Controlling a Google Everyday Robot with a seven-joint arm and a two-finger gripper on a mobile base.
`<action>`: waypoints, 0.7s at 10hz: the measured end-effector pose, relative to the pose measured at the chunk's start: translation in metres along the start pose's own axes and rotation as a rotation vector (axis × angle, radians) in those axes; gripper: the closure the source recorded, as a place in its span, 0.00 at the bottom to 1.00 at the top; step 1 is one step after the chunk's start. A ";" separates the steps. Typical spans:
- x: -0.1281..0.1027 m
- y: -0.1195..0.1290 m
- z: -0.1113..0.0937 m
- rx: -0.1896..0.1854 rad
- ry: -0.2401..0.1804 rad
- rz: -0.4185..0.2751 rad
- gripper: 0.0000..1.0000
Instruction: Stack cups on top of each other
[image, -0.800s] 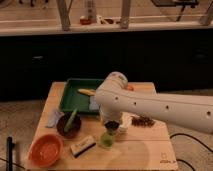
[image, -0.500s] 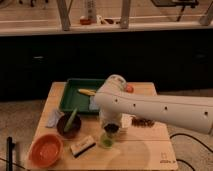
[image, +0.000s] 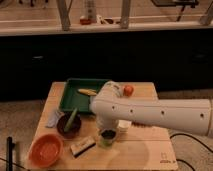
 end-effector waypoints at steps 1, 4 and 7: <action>0.000 -0.002 0.002 0.002 -0.003 -0.003 1.00; 0.002 -0.001 0.006 0.013 -0.016 0.002 0.99; 0.003 0.002 0.009 0.028 -0.030 0.008 0.72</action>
